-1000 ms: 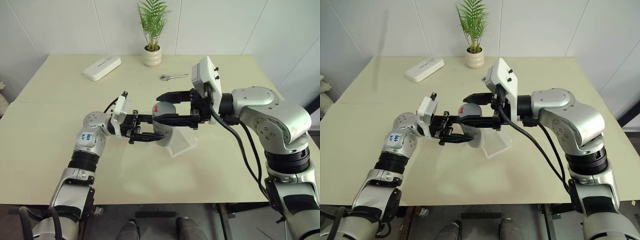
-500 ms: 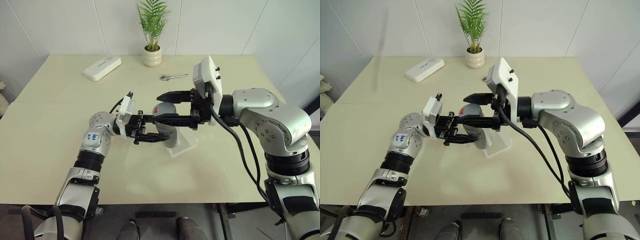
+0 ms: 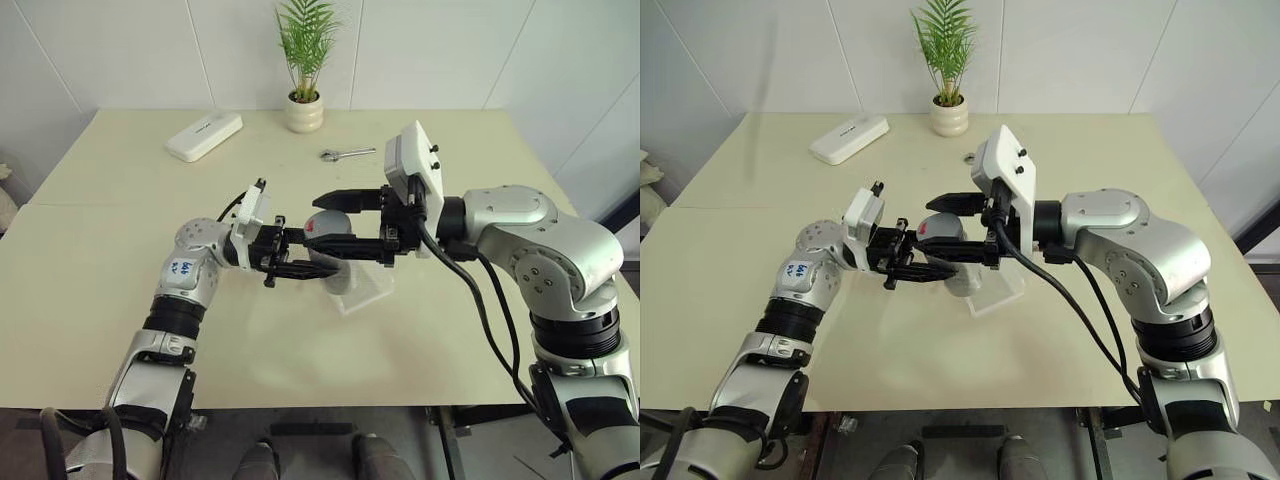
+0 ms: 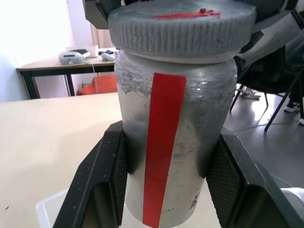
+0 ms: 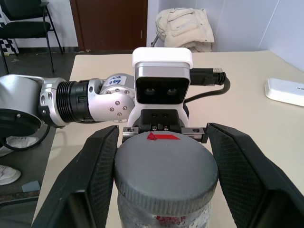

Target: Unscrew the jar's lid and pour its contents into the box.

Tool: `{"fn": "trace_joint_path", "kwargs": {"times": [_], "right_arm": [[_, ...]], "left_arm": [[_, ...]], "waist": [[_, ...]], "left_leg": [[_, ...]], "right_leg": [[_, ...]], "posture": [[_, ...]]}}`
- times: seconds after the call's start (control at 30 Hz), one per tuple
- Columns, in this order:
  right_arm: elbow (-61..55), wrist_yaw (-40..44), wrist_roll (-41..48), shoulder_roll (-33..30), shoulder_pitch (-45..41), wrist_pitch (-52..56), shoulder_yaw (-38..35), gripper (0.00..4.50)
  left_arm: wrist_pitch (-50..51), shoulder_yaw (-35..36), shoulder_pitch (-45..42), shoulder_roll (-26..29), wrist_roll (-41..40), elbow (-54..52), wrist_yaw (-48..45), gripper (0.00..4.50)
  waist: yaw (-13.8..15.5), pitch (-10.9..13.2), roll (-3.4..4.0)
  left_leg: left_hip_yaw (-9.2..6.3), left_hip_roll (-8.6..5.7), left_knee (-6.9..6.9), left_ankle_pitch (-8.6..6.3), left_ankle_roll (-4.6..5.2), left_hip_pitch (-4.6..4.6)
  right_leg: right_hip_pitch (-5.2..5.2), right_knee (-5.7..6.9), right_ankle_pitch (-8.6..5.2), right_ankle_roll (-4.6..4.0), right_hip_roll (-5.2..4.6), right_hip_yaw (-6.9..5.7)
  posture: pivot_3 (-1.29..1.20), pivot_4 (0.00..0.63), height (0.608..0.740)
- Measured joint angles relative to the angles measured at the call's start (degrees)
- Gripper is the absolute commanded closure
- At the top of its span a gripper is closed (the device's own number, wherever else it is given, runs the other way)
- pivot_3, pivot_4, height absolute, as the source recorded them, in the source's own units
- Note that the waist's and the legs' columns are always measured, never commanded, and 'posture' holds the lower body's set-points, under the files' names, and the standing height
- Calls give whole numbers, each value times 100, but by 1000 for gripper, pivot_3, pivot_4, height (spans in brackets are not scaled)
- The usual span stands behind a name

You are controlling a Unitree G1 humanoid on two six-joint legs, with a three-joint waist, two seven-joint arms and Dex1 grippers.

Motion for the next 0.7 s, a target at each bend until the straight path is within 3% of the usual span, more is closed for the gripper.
{"fn": "trace_joint_path", "kwargs": {"times": [0.3, 0.53, 0.7], "right_arm": [[88, 29, -21, -60, -1, 33, 5, 1530], [281, 61, -71, -87, -77, -89, 1, 1530], [665, -19, -536, -523, -97, -363, -123, 1530]], "left_arm": [[170, -518, 15, 721, -132, -201, 0, 2578], [213, -605, 68, 745, -260, -234, 0, 2578], [298, -515, 68, 846, -266, -237, 0, 2578]], "waist": [[6, 1, 1], [4, 1, 1], [12, 1, 2]], "left_leg": [[0, 0, 0, 0, 0, 0], [0, 0, 0, 0, 0, 0], [1, 0, 0, 0, 0, -1]], "right_leg": [[0, 0, 0, 0, 0, 0], [0, -1, 0, 0, 0, 0], [0, -2, 0, 0, -1, 0]], "posture": [[0, 150, 740], [0, 150, 740], [0, 150, 740]]}}
